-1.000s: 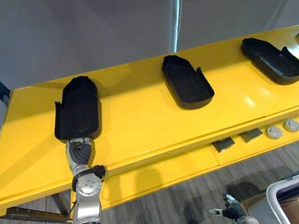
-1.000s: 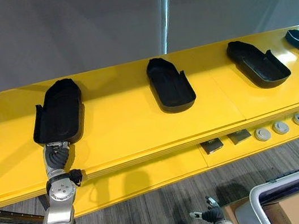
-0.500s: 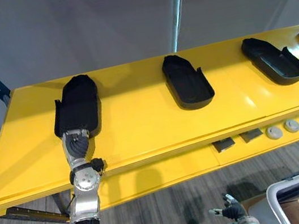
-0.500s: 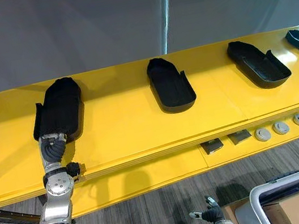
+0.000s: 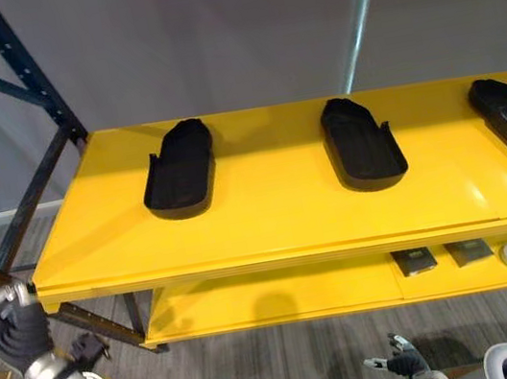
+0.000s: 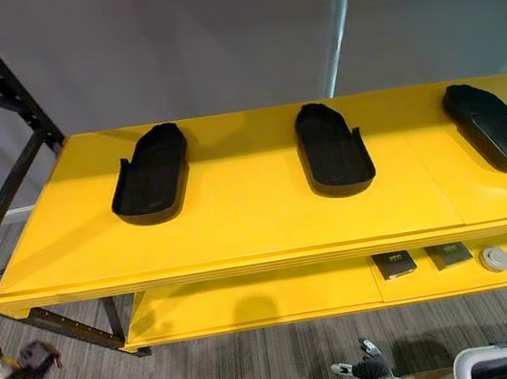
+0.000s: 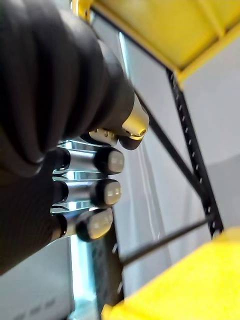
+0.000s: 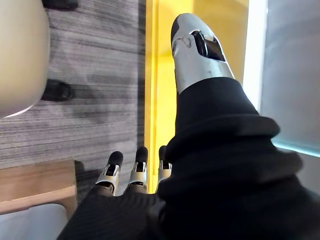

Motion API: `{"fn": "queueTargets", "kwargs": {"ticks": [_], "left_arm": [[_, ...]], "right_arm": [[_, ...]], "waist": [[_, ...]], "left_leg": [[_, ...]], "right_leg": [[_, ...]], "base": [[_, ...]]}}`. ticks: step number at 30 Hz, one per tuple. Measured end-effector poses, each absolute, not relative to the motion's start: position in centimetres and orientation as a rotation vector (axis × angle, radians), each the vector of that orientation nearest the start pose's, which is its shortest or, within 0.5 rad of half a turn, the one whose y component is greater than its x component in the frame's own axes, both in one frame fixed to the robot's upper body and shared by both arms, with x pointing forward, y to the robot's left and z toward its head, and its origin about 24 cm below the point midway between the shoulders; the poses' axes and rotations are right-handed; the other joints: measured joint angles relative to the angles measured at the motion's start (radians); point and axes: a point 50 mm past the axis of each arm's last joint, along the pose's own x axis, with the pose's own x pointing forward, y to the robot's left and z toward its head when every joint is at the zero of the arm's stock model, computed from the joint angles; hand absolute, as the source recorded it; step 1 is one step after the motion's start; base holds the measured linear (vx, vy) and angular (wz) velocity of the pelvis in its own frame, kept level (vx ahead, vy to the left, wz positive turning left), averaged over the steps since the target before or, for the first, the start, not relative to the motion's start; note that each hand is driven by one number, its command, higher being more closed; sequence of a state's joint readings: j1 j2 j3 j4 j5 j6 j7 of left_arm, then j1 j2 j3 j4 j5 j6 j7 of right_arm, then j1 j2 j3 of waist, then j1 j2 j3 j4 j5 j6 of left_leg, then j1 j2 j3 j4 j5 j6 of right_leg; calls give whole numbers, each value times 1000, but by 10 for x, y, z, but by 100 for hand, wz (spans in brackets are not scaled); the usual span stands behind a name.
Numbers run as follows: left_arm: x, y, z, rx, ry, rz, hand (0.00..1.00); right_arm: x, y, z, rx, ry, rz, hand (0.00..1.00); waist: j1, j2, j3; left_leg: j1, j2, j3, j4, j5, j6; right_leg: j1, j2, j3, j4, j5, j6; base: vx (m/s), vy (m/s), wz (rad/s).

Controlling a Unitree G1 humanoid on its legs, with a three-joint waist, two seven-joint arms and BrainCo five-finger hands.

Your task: Walk over and take plastic housings, then place them on the shelf

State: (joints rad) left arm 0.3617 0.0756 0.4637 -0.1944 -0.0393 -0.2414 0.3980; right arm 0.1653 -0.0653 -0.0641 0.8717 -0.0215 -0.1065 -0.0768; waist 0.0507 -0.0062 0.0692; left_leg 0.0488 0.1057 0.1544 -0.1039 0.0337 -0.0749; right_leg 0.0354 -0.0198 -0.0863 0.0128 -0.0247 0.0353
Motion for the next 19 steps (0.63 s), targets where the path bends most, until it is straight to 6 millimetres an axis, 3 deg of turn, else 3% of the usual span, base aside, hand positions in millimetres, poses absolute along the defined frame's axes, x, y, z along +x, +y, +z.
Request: {"fn": "queueTargets", "kwargs": {"ticks": [5,9,12,19], "left_arm": [[110,294,-25,128,281,840,0],[93,272,-86,53,601,737,0],[84,255,-113,10,746,681,0],[78,236,-136,-7,881,593,0]], "right_arm": [[113,-185,-140,-70,872,-184,0],[119,-179,-137,-53,847,-179,0],[118,-179,-138,-53,852,-182,0],[111,-182,-146,-44,919,-203,0]], "waist": [[18,-22,-14],[17,-40,-28],[12,-42,-29],[-10,-22,-19]], "left_leg": [[23,-4,11,0,1,0],[26,-18,15,0,-1,2],[29,-30,15,0,-8,13],[48,-56,14,0,-15,32]], "right_leg": [[12,-9,-10,23,-26,13],[13,-25,-19,28,-36,21],[16,-39,-18,28,-40,26],[32,-56,-9,19,-41,30]], "base": [[2,1,3],[15,24,1],[34,46,0],[56,34,2]]}}
